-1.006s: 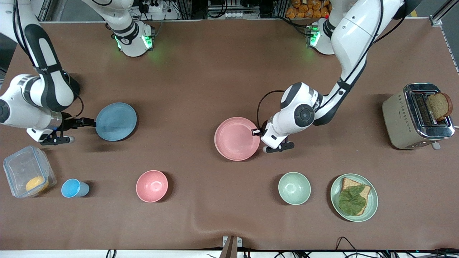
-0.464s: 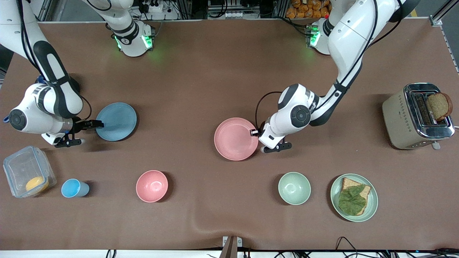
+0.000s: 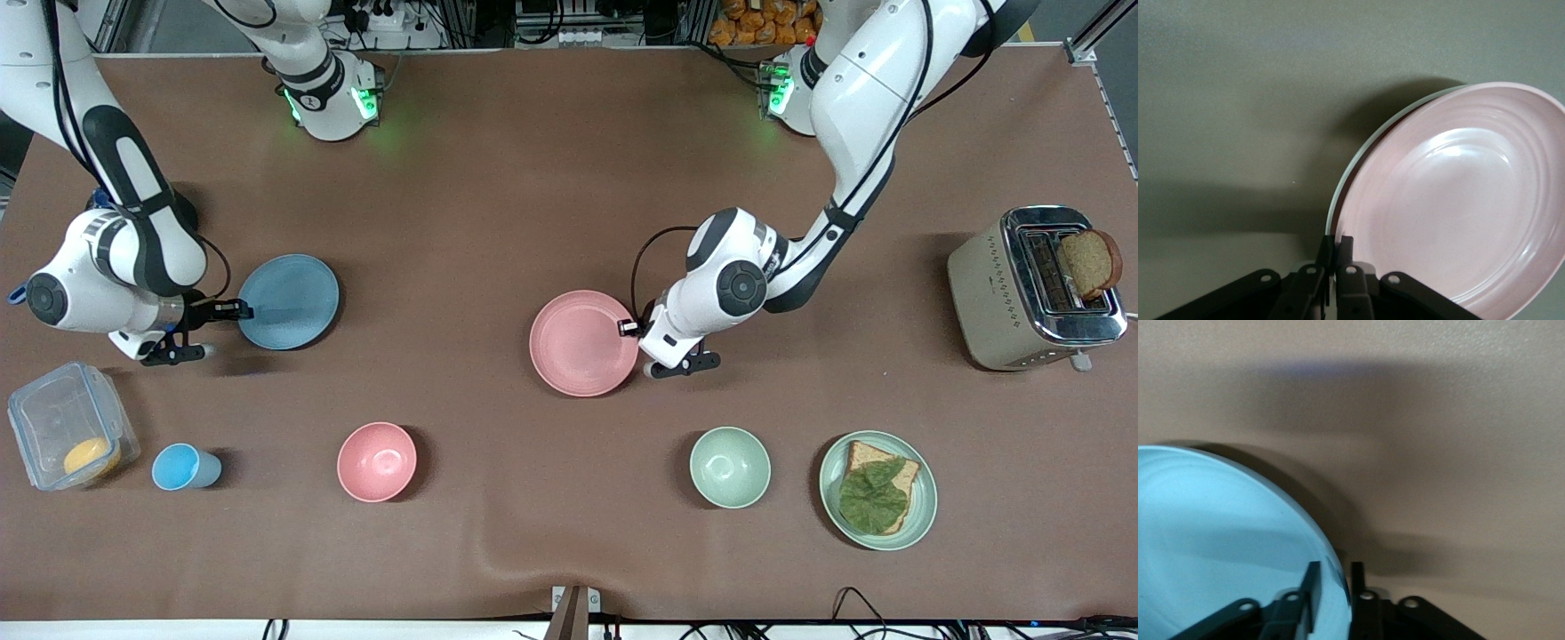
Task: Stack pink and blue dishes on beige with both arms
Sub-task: 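Lower the pink plate onto the beige plate while the right gripper grasps, then open the left gripper and withdraw while the right gripper lifts the blue plate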
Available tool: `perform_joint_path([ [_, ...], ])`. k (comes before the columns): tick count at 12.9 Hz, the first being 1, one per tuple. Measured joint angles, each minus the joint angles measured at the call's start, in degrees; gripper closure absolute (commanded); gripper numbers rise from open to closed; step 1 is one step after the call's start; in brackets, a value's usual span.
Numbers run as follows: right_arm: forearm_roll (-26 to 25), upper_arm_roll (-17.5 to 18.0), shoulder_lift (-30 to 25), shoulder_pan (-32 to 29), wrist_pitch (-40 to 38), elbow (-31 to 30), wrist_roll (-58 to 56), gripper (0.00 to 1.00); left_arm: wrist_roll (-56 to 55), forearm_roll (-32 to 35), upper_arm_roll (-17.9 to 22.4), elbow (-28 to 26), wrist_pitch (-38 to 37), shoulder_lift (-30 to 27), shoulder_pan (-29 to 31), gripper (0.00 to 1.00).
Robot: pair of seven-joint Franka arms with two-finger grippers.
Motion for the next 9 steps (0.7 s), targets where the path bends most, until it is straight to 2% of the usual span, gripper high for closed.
perform_joint_path([
  [1, 0.2, 0.03, 0.0, 0.0, -0.99, 0.41, -0.02, 1.0, 0.0, 0.0, 0.02, 0.0, 0.0, 0.0, 0.0, 0.44],
  [2, 0.44, 0.08, -0.01, 0.0, -2.53, 1.19, -0.08, 1.0, 0.0, 0.0, 0.05, 0.02, 0.03, 0.0, 0.0, 0.02],
  [6, 0.69, 0.31, 0.01, 0.01, -7.84, 4.72, -0.05, 1.0, 0.0, 0.15, 0.09, 1.03, 0.33, -0.23, 0.09, 0.0],
  [9, 3.94, 0.75, 0.01, 0.65, -15.8, 9.25, 1.82, 1.0, -0.23, 3.89, 1.07, 2.68, -1.82, -4.48, 1.12, 0.0],
])
